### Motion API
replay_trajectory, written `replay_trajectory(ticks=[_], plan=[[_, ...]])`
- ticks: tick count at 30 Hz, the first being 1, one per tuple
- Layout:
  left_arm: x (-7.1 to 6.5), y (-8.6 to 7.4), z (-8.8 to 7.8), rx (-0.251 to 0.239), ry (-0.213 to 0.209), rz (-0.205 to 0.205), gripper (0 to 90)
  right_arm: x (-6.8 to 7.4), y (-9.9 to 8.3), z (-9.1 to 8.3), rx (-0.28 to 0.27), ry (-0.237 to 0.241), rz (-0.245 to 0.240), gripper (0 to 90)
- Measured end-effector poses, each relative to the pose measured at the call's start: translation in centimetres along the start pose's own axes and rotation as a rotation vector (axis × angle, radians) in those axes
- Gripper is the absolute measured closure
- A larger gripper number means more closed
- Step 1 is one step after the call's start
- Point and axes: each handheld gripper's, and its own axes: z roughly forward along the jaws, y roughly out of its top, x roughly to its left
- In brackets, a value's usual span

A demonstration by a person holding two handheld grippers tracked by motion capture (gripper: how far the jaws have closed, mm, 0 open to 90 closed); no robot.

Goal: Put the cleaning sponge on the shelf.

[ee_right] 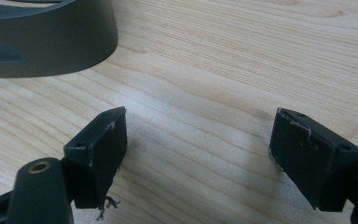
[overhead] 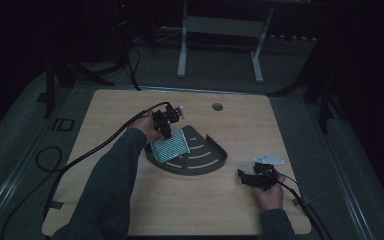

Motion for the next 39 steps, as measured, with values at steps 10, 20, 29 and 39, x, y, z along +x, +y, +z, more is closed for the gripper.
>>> replay_trajectory(ticks=[10,20,29,39], plan=[[-0.1,0.0,0.4,0.029,0.000,0.005,87.9,0.0,0.0,0.0,0.000,0.000,0.000,18.6],[-0.1,-0.1,1.0,0.056,0.012,0.007,88.2,0.0,0.0,0.0,0.000,0.001,0.000,18.6],[0.1,-0.5,-0.1,0.020,0.029,-0.014,76.2,0.0,0.0,0.0,0.000,0.001,0.000,18.6],[1.2,-2.1,-2.4,-0.082,0.021,-0.107,59.5,0.0,0.0,0.0,0.000,0.001,0.000,18.6]])
